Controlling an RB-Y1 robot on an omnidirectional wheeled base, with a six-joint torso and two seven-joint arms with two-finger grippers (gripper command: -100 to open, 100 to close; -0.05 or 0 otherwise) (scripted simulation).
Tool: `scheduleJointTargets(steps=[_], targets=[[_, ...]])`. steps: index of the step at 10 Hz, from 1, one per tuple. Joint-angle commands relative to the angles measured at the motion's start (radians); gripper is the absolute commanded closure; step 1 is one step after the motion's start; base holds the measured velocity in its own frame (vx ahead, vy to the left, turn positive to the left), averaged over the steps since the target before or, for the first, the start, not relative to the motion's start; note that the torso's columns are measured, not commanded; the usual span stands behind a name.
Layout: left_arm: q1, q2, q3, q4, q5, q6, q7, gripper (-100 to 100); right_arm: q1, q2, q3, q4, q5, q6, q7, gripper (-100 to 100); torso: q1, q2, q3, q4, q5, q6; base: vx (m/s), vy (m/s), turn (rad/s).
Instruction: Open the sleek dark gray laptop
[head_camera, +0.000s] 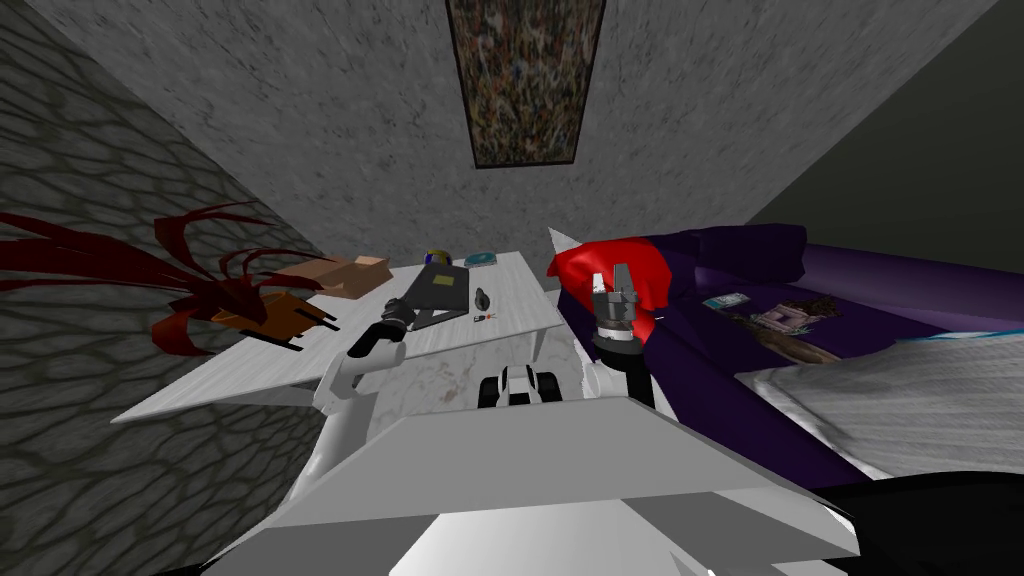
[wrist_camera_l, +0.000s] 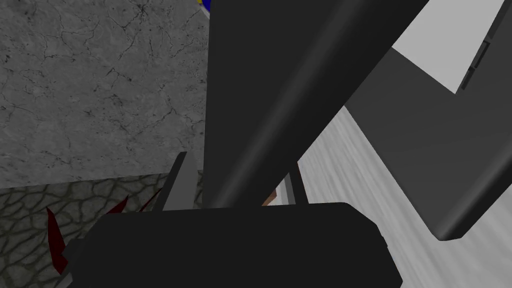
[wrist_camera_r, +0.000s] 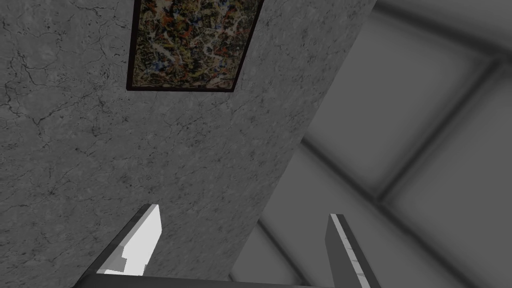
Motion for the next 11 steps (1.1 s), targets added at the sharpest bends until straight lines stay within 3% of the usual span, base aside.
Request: scheduleJointTargets(steps=[1,9,10,11], targets=[[0.014,-0.008,0.006,-0.038,0.020,0.029,0.023,-100,0.000,0.000,0.000,0.000,0.000,0.000,0.000,0,-0.001,0.001,0.000,0.000,0.000,0.000,0.011,0.053,-0.010],[0.058,0.049,0.040,-0.223,0.052,0.188,0.072,-100,0.000,0.000,0.000,0.000,0.000,0.000,0.000,0,-0.002,0.003,0.002,0.001,-0.001,0.000,0.024,-0.001,-0.006],[0.056,0.043,0.036,-0.209,0.049,0.176,0.068,-100,0.000,0.000,0.000,0.000,0.000,0.000,0.000,0,-0.002,0.002,0.001,0.001,-0.001,0.001,0.010,0.004,0.000],[0.057,0.043,0.036,-0.211,0.048,0.181,0.069,0,0.000,0.000,0.000,0.000,0.000,0.000,0.000,0,-0.003,0.002,0.001,0.001,-0.001,0.001,0.000,0.000,0.000]])
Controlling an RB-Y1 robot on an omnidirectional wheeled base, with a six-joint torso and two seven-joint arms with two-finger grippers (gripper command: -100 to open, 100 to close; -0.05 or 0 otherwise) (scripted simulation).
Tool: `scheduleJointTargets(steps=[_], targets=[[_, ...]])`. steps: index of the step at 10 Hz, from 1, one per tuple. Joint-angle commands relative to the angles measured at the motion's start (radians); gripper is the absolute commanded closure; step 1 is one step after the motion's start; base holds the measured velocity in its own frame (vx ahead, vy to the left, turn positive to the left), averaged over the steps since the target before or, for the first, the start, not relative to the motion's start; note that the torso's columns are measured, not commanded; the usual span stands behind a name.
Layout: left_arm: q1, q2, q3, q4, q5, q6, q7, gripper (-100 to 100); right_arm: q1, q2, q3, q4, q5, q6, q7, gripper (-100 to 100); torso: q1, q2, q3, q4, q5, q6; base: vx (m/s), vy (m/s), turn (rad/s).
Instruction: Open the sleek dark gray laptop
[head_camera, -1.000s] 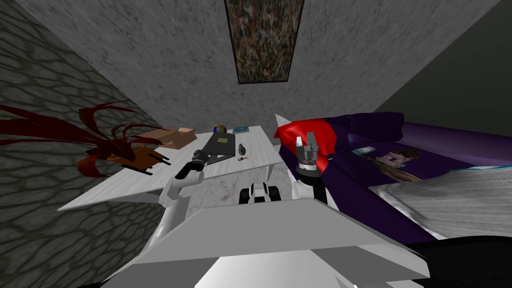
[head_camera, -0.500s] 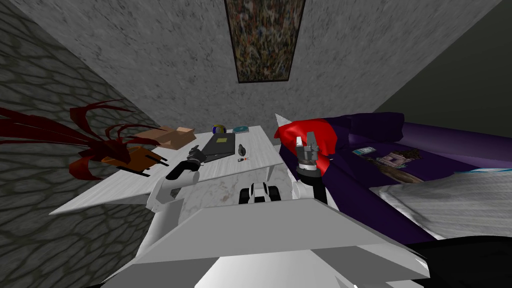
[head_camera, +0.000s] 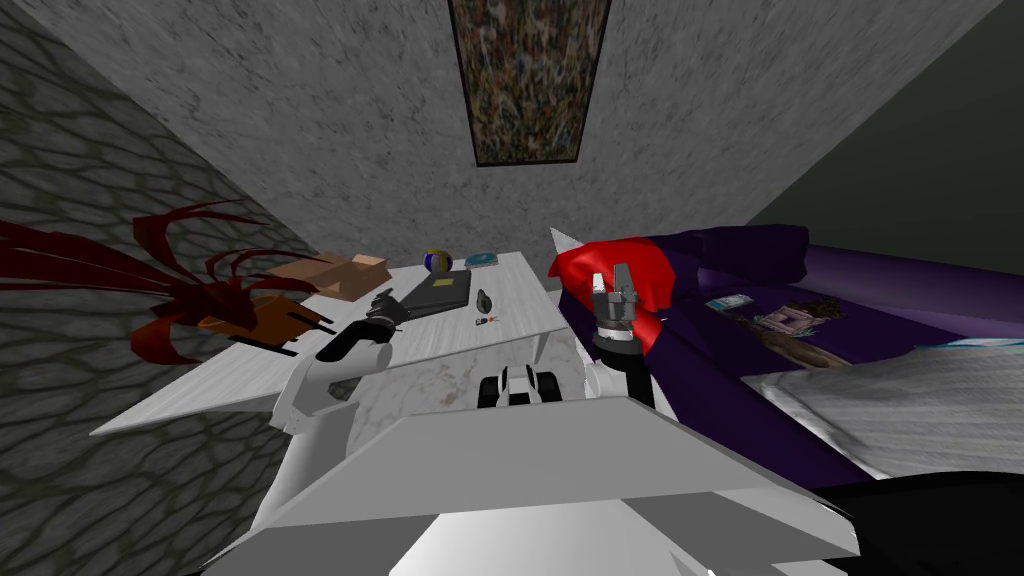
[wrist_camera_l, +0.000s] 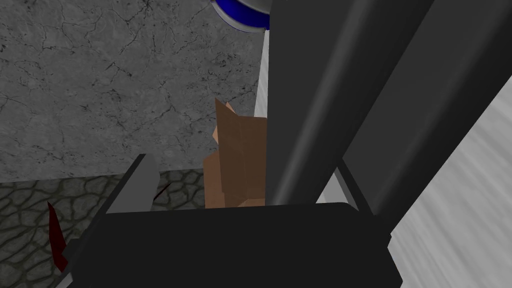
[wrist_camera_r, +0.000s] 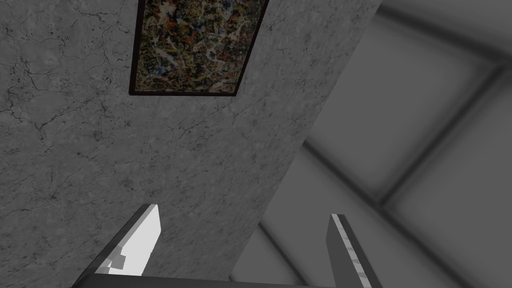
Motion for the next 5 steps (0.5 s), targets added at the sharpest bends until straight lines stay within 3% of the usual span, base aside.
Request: scheduleJointTargets(steps=[1,5], targets=[[0.001,0.000,-0.001,0.002,0.000,0.001,0.000,0,0.000,0.000,0.000,0.000,0.000,0.000,0.000,0,0.000,0.000,0.000,0.000,0.000,0.000,0.000,0.000,0.000],[-0.001,0.000,-0.001,0.001,0.000,0.000,-0.001,0,0.000,0.000,0.000,0.000,0.000,0.000,0.000,0,0.002,-0.001,0.000,-0.001,0.001,0.000,0.000,0.000,0.000]])
